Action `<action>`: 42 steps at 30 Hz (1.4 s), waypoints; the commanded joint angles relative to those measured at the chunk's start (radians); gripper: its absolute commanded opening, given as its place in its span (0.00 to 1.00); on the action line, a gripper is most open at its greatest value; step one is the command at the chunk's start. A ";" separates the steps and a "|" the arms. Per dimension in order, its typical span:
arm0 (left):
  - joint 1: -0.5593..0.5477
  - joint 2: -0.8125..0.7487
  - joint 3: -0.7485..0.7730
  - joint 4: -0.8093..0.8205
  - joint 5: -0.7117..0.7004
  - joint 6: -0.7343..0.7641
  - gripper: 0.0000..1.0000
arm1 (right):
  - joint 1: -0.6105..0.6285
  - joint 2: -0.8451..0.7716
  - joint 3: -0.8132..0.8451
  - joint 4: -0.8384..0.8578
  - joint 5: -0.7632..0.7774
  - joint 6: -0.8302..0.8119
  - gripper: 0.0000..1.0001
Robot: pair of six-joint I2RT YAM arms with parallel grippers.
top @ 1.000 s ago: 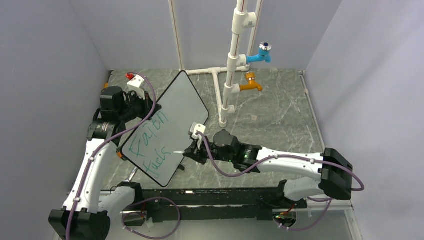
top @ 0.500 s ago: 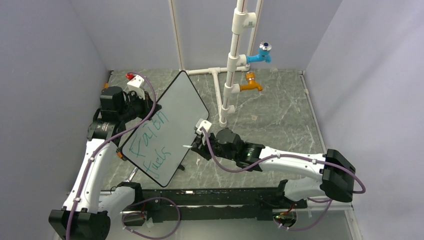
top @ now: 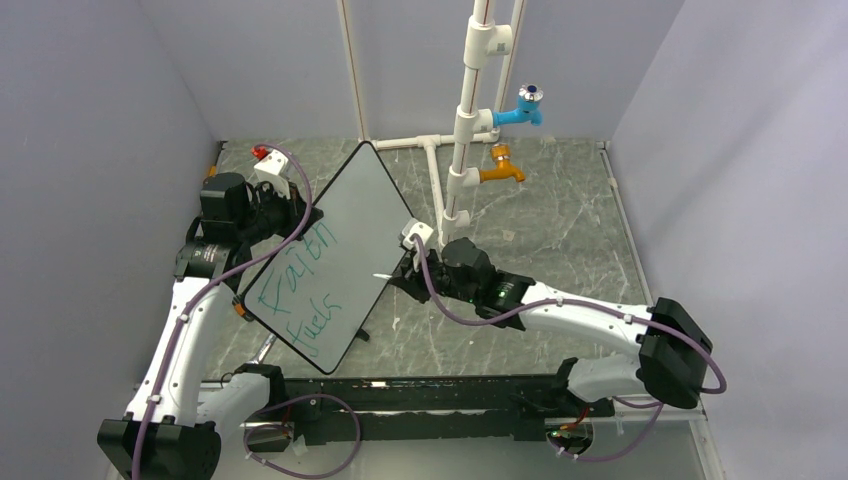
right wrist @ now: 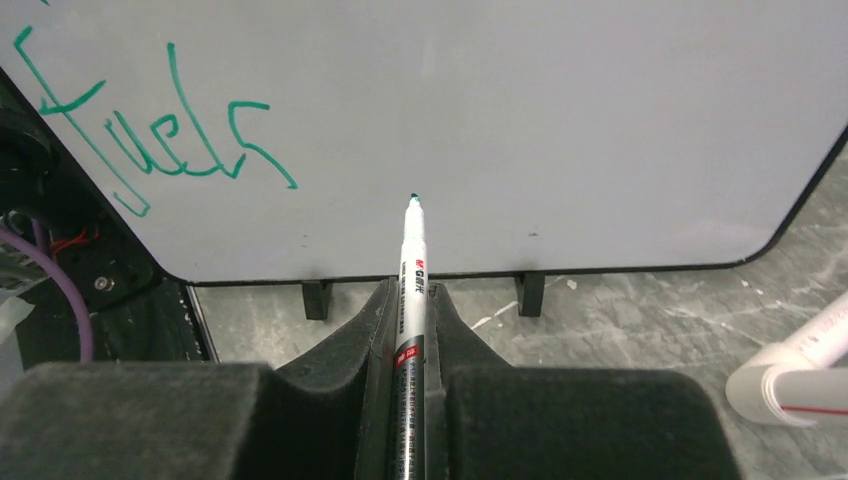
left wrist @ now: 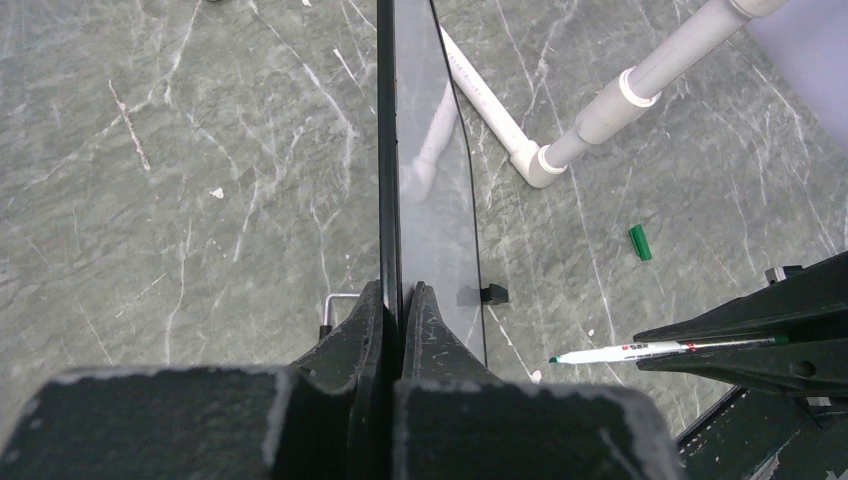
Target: Write a sentence on the whiteboard
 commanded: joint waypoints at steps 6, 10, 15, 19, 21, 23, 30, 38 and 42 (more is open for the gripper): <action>-0.004 0.021 -0.024 -0.053 -0.054 0.122 0.00 | -0.030 0.091 0.120 0.098 -0.090 -0.030 0.00; -0.004 0.018 -0.026 -0.054 -0.059 0.123 0.00 | -0.036 0.138 0.162 0.100 -0.095 -0.034 0.00; -0.004 0.018 -0.026 -0.056 -0.060 0.122 0.00 | -0.041 0.176 0.202 0.102 -0.104 -0.036 0.00; -0.004 0.020 -0.026 -0.054 -0.057 0.122 0.00 | -0.041 0.202 0.221 0.111 -0.116 -0.030 0.00; -0.004 0.021 -0.026 -0.054 -0.057 0.122 0.00 | -0.042 0.214 0.229 0.114 -0.125 -0.027 0.00; -0.004 0.021 -0.026 -0.055 -0.057 0.122 0.00 | -0.042 0.225 0.239 0.117 -0.133 -0.025 0.00; -0.004 0.022 -0.026 -0.056 -0.059 0.123 0.00 | -0.041 0.252 0.258 0.118 -0.169 -0.015 0.00; -0.004 0.022 -0.026 -0.055 -0.059 0.123 0.00 | -0.033 0.250 0.224 0.140 -0.227 0.013 0.00; -0.004 0.023 -0.026 -0.056 -0.060 0.123 0.00 | -0.021 0.255 0.200 0.153 -0.238 0.029 0.00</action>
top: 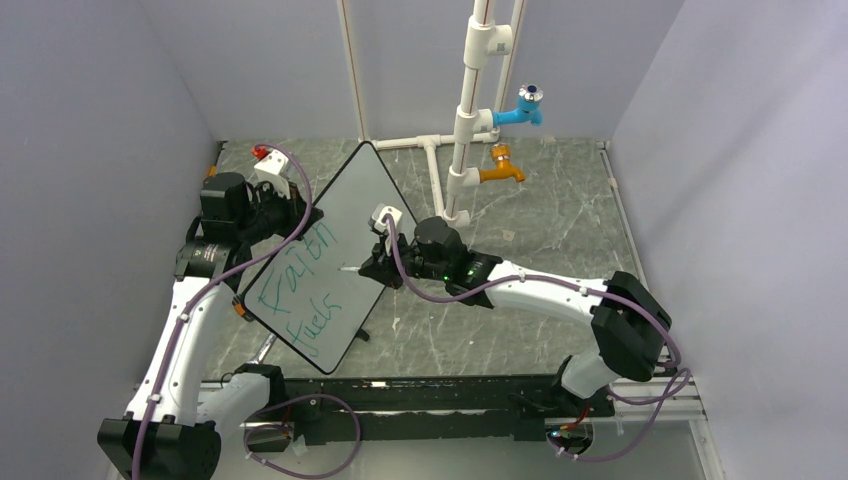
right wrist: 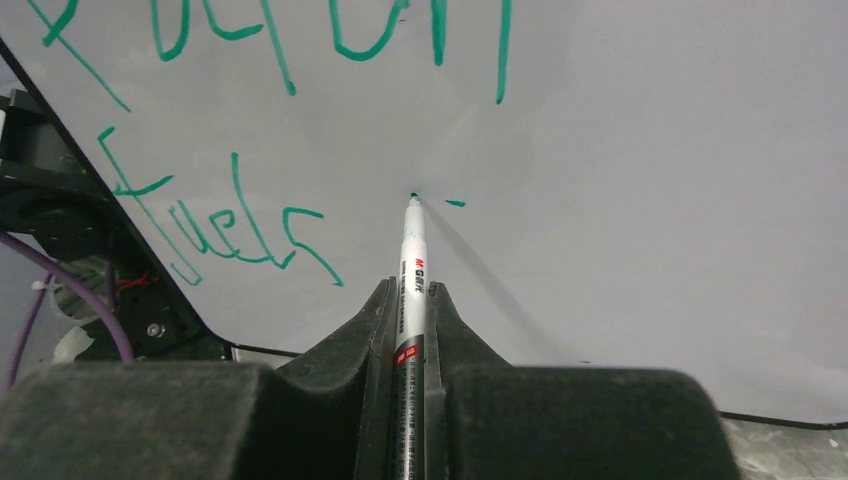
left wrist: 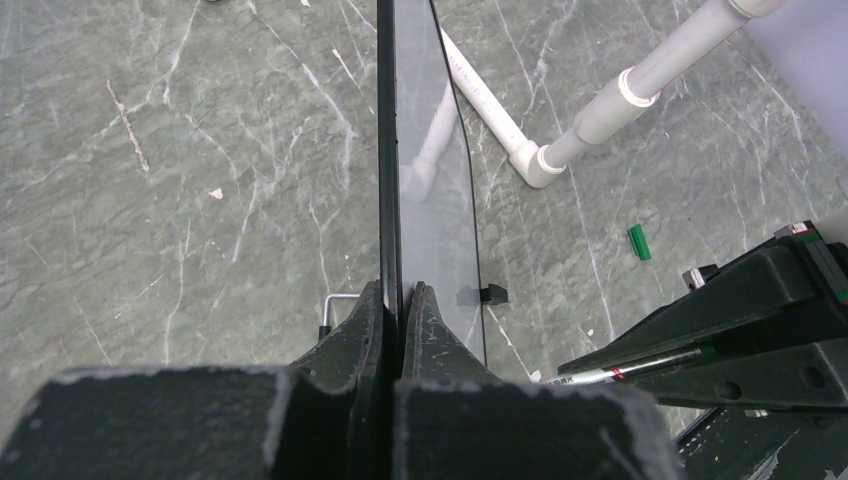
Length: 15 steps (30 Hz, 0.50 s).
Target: Write a sentence on the whiteboard
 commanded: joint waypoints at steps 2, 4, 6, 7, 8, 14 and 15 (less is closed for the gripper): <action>-0.004 0.020 -0.026 -0.057 -0.065 0.124 0.00 | 0.020 0.010 -0.025 0.080 -0.038 0.028 0.00; -0.004 0.020 -0.026 -0.058 -0.065 0.124 0.00 | 0.030 0.012 -0.040 0.082 -0.036 0.031 0.00; -0.004 0.021 -0.026 -0.057 -0.065 0.125 0.00 | 0.036 0.011 -0.057 0.087 -0.030 0.036 0.00; -0.004 0.022 -0.024 -0.058 -0.065 0.125 0.00 | 0.038 0.009 -0.067 0.089 -0.028 0.039 0.00; -0.004 0.023 -0.024 -0.058 -0.065 0.124 0.00 | 0.039 0.008 -0.077 0.094 -0.025 0.042 0.00; -0.004 0.021 -0.024 -0.059 -0.067 0.126 0.00 | 0.043 -0.005 -0.116 0.087 0.028 0.047 0.00; -0.004 0.022 -0.025 -0.060 -0.067 0.125 0.00 | 0.041 -0.006 -0.115 0.078 0.047 0.044 0.00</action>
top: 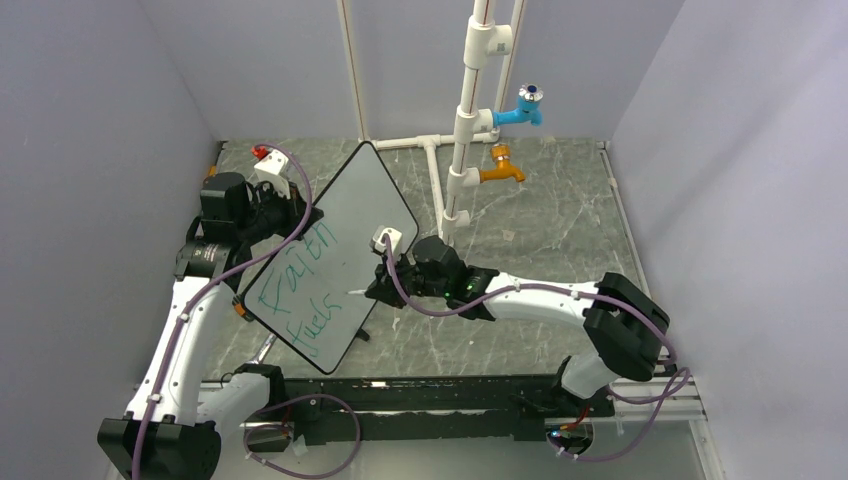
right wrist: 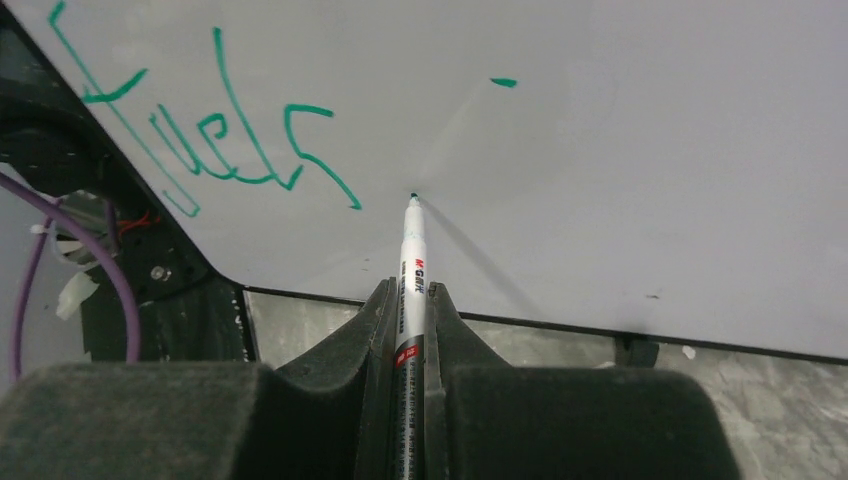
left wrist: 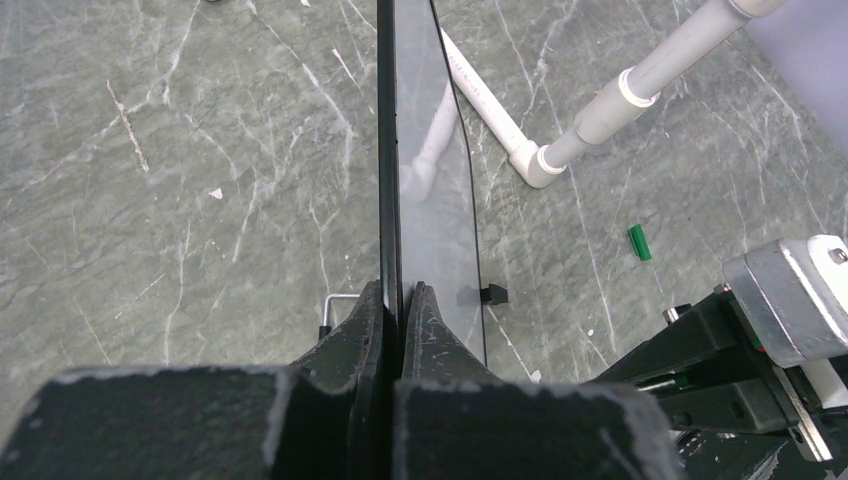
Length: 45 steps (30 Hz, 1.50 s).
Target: Write a sentence on the whiteboard
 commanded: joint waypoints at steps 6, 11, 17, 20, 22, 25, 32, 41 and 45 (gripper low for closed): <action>-0.004 0.021 -0.026 -0.060 -0.068 0.124 0.00 | 0.001 -0.004 0.031 0.004 0.167 -0.020 0.00; -0.004 0.022 -0.025 -0.060 -0.069 0.125 0.00 | 0.001 -0.017 0.063 -0.028 0.188 -0.051 0.00; -0.004 0.023 -0.024 -0.061 -0.070 0.125 0.00 | 0.001 -0.072 0.076 -0.026 0.181 -0.059 0.00; -0.004 0.024 -0.024 -0.060 -0.070 0.126 0.00 | 0.002 -0.080 0.093 -0.017 0.181 -0.060 0.00; -0.004 0.025 -0.024 -0.061 -0.070 0.125 0.00 | 0.001 -0.068 0.112 -0.014 0.187 -0.064 0.00; -0.004 0.026 -0.025 -0.062 -0.071 0.126 0.00 | 0.000 -0.041 0.145 -0.014 0.191 -0.065 0.00; -0.004 0.028 -0.025 -0.061 -0.073 0.127 0.00 | 0.000 0.011 0.179 -0.005 0.170 -0.056 0.00; -0.004 0.031 -0.022 -0.061 -0.071 0.127 0.00 | 0.002 0.010 0.140 0.009 0.154 -0.026 0.00; -0.004 0.031 -0.023 -0.061 -0.070 0.127 0.00 | 0.005 0.003 0.116 0.022 0.126 -0.004 0.00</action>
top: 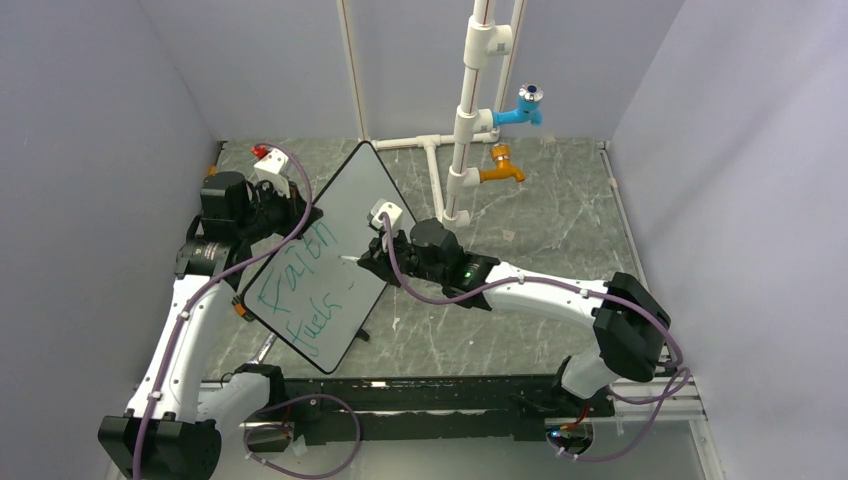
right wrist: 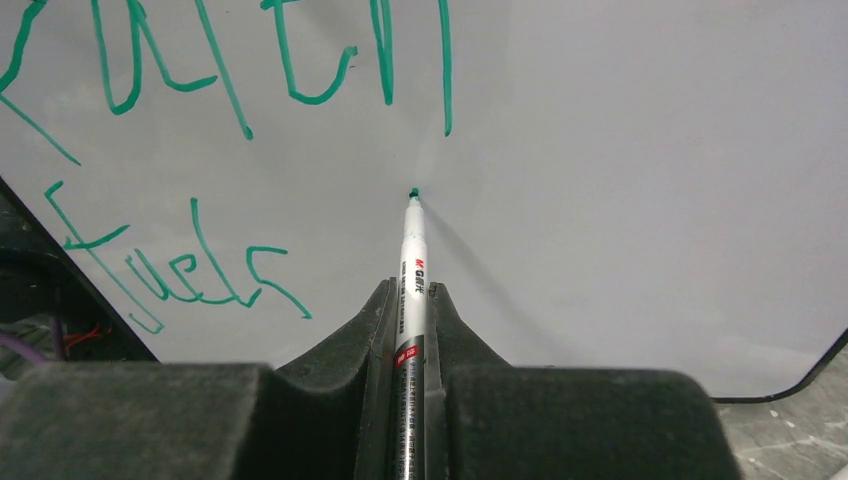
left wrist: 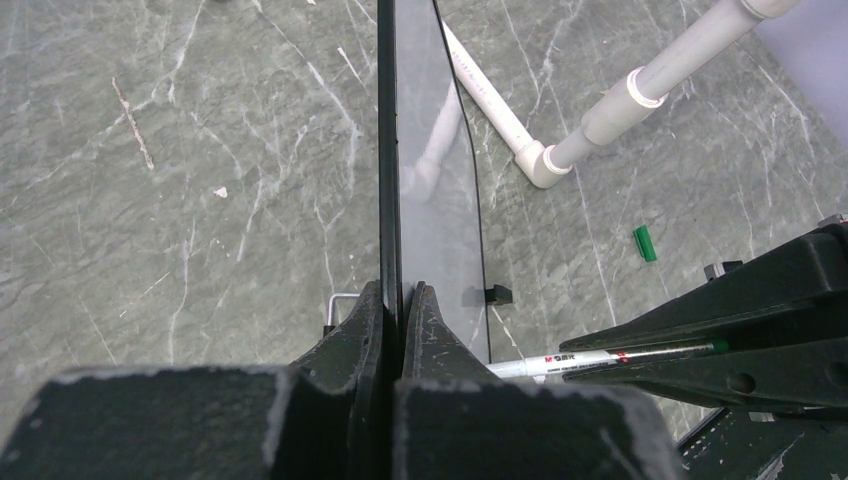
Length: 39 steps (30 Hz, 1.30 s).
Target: Write a sentence on the whiteboard
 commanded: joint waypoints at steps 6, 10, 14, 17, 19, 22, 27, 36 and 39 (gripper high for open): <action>-0.006 0.018 -0.025 -0.063 -0.068 0.123 0.00 | 0.030 0.000 -0.047 0.053 -0.062 0.022 0.00; -0.007 0.018 -0.026 -0.064 -0.070 0.122 0.00 | 0.040 0.001 -0.067 0.058 -0.060 0.029 0.00; -0.007 0.018 -0.025 -0.064 -0.070 0.122 0.00 | 0.044 -0.006 -0.089 0.061 -0.052 0.034 0.00; -0.007 0.018 -0.026 -0.063 -0.070 0.122 0.00 | 0.044 -0.014 -0.110 0.063 -0.044 0.037 0.00; -0.007 0.018 -0.028 -0.064 -0.069 0.122 0.00 | 0.044 -0.018 -0.127 0.063 -0.035 0.037 0.00; -0.007 0.018 -0.027 -0.064 -0.070 0.122 0.00 | 0.044 -0.023 -0.145 0.058 -0.012 0.033 0.00; -0.007 0.018 -0.027 -0.063 -0.070 0.120 0.00 | 0.042 -0.027 -0.156 0.047 0.038 0.017 0.00; -0.007 0.018 -0.027 -0.064 -0.071 0.121 0.00 | 0.035 -0.050 -0.117 0.018 0.093 -0.016 0.00; -0.007 0.018 -0.028 -0.064 -0.070 0.123 0.00 | 0.035 -0.056 -0.100 0.005 0.099 -0.024 0.00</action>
